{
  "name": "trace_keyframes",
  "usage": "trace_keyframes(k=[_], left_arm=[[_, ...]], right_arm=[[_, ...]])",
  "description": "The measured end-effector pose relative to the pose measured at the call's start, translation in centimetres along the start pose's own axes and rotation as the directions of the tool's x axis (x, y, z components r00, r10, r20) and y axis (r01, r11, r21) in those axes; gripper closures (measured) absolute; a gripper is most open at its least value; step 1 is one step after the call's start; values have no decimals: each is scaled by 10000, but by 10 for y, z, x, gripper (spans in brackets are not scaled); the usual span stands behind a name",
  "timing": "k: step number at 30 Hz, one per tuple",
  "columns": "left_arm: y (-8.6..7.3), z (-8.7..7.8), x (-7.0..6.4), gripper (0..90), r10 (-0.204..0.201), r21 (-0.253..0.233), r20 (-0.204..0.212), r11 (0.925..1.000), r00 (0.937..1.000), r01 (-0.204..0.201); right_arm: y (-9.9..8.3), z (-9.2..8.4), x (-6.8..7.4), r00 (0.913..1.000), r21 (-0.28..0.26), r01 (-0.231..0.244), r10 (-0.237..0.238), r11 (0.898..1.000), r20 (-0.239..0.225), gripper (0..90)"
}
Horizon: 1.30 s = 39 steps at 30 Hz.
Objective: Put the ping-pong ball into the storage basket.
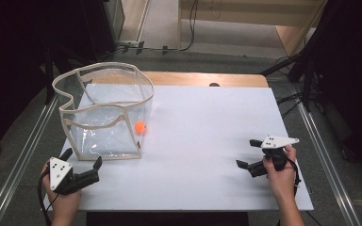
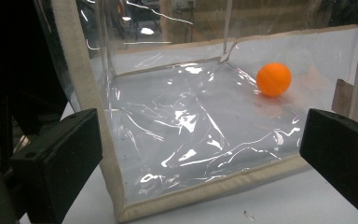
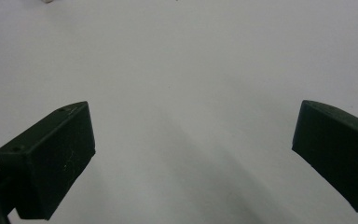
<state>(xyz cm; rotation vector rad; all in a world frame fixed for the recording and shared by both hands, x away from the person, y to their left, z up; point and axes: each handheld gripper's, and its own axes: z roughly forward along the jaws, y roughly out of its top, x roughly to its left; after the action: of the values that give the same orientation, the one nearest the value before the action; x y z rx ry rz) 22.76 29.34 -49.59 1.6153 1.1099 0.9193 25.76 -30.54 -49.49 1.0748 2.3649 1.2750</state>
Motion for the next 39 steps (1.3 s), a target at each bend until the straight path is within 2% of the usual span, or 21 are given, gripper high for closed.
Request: trace_keyframes(k=[19,23,26,30,34,37,39], left_arm=[[0,-1,1,0,-55,-40,-49,10000,10000,55],[0,-2,1,0,-23,-133,-64,9999,10000,22],[1,-2,2,0,-49,-167,-97,9998,9999,48],[1,-1,1,0,17,-144,-137,9999,9999,-19],[0,-1,-1,0,156,-95,-116,9998,9998,-157],[0,-2,-1,0,148,-117,-170,9998,9997,-150],[-1,-3,-1,0,177,-129,-223,9998,9996,-180]], right_arm=[[-19,-18,-9,9993,-659,-134,155,9977,325,0],[-25,-20,-10,9983,-775,-188,231,9968,541,0],[-30,-21,-11,9985,-1145,-346,391,9928,374,0],[-34,-27,-12,9983,-1427,-316,382,9893,437,0],[-42,-34,-16,9962,-2120,-635,745,9752,443,0],[-43,-37,-15,9960,-2082,-515,656,9767,613,0],[-46,-41,-16,9949,-2345,-641,805,9700,611,0]])
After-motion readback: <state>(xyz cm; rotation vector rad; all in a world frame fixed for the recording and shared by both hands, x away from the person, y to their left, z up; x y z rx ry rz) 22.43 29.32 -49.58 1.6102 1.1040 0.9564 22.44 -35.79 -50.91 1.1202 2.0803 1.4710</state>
